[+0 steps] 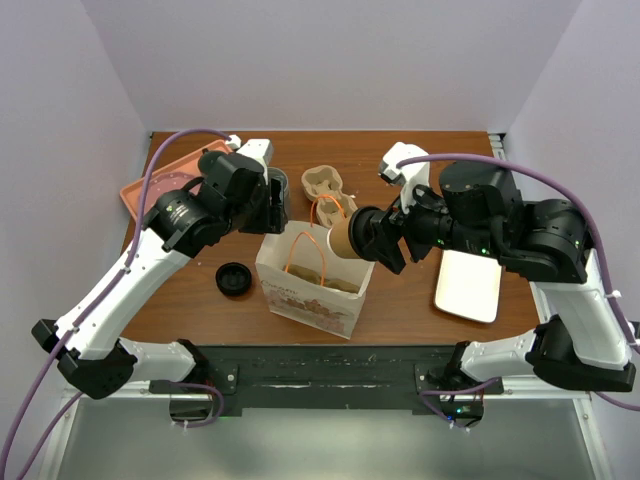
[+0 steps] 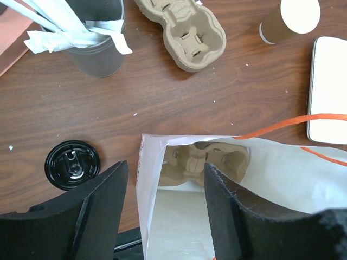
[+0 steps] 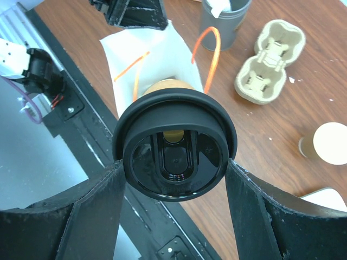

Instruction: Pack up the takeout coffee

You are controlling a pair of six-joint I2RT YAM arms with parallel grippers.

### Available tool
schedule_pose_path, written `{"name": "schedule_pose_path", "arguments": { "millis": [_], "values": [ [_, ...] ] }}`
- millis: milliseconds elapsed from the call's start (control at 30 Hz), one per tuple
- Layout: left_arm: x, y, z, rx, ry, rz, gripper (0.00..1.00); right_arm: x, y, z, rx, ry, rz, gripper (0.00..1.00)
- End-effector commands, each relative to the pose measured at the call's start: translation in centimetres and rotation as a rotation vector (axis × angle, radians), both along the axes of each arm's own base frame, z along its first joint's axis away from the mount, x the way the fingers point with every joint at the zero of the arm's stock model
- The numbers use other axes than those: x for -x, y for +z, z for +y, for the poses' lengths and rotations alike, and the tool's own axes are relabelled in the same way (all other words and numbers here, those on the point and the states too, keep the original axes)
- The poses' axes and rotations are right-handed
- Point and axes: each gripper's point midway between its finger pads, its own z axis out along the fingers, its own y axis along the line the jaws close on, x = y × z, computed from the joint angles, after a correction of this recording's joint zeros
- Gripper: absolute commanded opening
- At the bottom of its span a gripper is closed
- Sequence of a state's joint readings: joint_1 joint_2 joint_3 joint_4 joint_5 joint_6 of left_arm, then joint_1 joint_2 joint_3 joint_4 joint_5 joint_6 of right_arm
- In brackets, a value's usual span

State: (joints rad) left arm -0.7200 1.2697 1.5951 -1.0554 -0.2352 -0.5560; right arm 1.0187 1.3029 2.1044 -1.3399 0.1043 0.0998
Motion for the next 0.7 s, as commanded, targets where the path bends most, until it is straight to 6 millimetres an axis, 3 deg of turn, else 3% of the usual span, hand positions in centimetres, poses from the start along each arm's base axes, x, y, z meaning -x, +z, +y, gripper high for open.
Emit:
{"name": "schedule_pose_path", "arguments": {
  "millis": [0,133,267,400,567,667],
  "values": [
    [-0.5,1.5,0.2,0.004,0.009,-0.035,0.63,1.0,-1.7,-3.0,0.100,-0.020,0.020,0.09],
    [-0.4,1.3,-0.2,0.021,-0.001,-0.021,0.63,1.3,-2.8,-1.9,0.112,0.019,0.063,0.09],
    [-1.0,0.9,0.7,-0.033,0.025,-0.042,0.64,1.8,-4.7,-0.4,0.129,0.070,0.126,0.07],
    [-1.6,0.4,1.8,-0.105,0.063,-0.022,0.65,0.0,-5.7,0.3,0.153,0.001,0.107,0.05],
    [-1.2,-2.7,0.3,-0.100,-0.002,0.054,0.65,-2.2,-7.6,0.9,0.243,-0.044,0.076,0.06],
    [-1.5,-2.9,-0.3,-0.098,-0.023,0.068,0.61,-3.2,-8.6,1.5,0.291,-0.048,0.061,0.06]
  ]
}}
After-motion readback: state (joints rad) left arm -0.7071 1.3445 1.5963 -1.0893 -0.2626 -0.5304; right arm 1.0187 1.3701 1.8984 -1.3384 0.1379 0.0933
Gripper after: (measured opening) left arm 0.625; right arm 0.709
